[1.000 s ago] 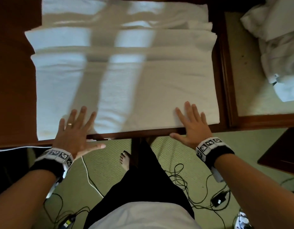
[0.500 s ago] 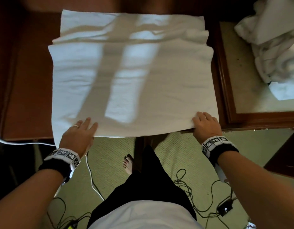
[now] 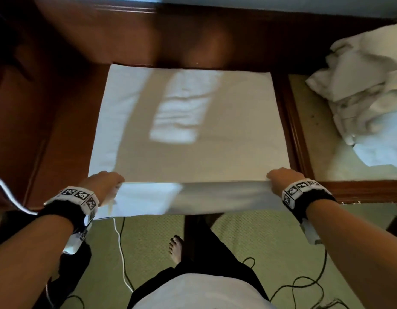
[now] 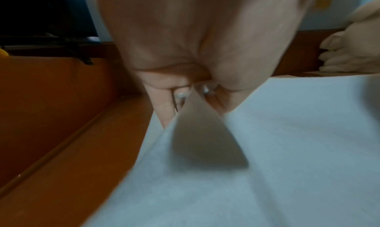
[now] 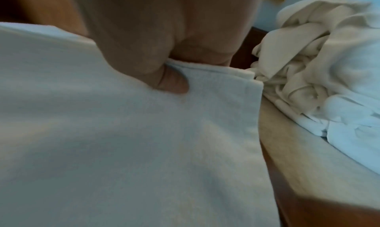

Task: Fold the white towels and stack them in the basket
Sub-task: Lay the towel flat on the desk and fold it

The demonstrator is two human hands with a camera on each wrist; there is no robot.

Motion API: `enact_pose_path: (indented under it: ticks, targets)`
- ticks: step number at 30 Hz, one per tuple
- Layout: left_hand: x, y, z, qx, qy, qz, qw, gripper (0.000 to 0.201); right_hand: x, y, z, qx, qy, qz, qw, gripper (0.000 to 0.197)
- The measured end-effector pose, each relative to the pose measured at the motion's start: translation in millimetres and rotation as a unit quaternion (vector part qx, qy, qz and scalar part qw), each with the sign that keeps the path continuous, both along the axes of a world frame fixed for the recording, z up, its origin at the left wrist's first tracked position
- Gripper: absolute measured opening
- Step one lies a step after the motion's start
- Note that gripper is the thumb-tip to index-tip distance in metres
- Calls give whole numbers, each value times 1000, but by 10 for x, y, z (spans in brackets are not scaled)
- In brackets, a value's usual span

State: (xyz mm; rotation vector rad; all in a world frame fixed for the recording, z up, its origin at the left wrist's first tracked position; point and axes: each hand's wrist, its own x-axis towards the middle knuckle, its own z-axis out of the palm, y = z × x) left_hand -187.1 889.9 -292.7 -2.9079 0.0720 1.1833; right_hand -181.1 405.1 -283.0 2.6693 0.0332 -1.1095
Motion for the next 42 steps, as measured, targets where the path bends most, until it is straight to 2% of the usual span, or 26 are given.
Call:
enact_pose_path:
  ticks: [3, 7, 11, 17, 20, 24, 26, 28, 30, 32, 35, 38, 42]
  targets:
    - [280, 47, 129, -17, -67, 35, 997, 27, 344, -31, 118, 22, -63, -25, 997, 34]
    - [688, 47, 278, -3, -131, 38, 991, 22, 806, -36, 224, 31, -110, -43, 993, 30]
    - [1184, 14, 336, -50, -148, 125, 980, 21, 1285, -25, 211, 45, -143, -48, 988, 28]
    - [1769, -21, 180, -5, -164, 107, 981, 20, 1860, -78, -10, 60, -146, -57, 986, 34]
    - [1885, -63, 63, 2, -176, 79, 981, 12, 2008, -93, -163, 64, -149, -44, 986, 31]
    - [1963, -42, -72, 12, -199, 78, 977, 19, 2087, -112, -331, 69, -186, -23, 980, 25]
    - [1959, -24, -131, 33, -207, 65, 976, 25, 2058, -147, -420, 85, -268, 0, 960, 28]
    - [1873, -28, -213, 64, -245, 33, 967, 39, 1953, -148, -506, 108, -351, -9, 930, 37]
    - [1683, -83, -330, 41, -276, 31, 960, 57, 1754, -72, -599, 139, -390, -33, 910, 43]
    - [1413, -205, -486, -3, -259, 9, 966, 67, 1424, 32, -734, 166, -352, -49, 920, 50]
    - [873, -321, -792, -25, -202, -13, 979, 73, 768, 80, -961, 155, -220, -85, 959, 67]
    - [375, -297, -969, -30, -180, 17, 983, 77, 261, 12, -1085, 136, -209, -110, 962, 72]
    - [61, -312, -971, -41, -191, 23, 980, 80, 4, 36, -1041, 122, -209, -117, 963, 73]
